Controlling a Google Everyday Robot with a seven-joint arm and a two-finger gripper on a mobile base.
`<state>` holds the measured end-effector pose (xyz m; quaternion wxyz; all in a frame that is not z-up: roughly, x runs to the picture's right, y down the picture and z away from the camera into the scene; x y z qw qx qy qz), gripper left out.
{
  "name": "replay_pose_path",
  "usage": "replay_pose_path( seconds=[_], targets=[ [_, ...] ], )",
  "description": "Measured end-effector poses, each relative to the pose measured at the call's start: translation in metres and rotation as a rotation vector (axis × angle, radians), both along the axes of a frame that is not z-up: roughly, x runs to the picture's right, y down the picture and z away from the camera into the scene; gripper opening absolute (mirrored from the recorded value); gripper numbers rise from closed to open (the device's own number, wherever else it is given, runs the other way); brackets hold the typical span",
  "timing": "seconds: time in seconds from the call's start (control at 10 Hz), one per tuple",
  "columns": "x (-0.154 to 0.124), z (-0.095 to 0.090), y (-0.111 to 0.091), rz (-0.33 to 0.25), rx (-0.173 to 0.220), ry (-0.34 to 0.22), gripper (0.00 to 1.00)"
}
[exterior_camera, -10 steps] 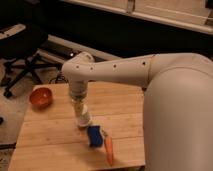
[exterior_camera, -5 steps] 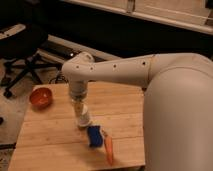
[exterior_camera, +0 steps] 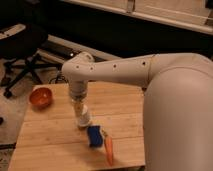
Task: Push the ceramic bowl across the table
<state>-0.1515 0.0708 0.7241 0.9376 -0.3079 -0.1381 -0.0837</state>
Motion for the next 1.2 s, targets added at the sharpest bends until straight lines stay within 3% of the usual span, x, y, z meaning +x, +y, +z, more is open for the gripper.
replay_pose_path(
  seconds=[0.4, 0.6, 1.0, 1.2],
  targets=[
    [0.0, 0.0, 0.0, 0.0, 0.0, 0.0, 0.8],
    [-0.004, 0.003, -0.014, -0.002, 0.015, 0.0, 0.8],
    [-0.052, -0.002, -0.078, -0.053, 0.071, -0.076, 0.8],
    [-0.072, 0.007, -0.108, -0.087, 0.082, -0.107, 0.8]
  ],
)
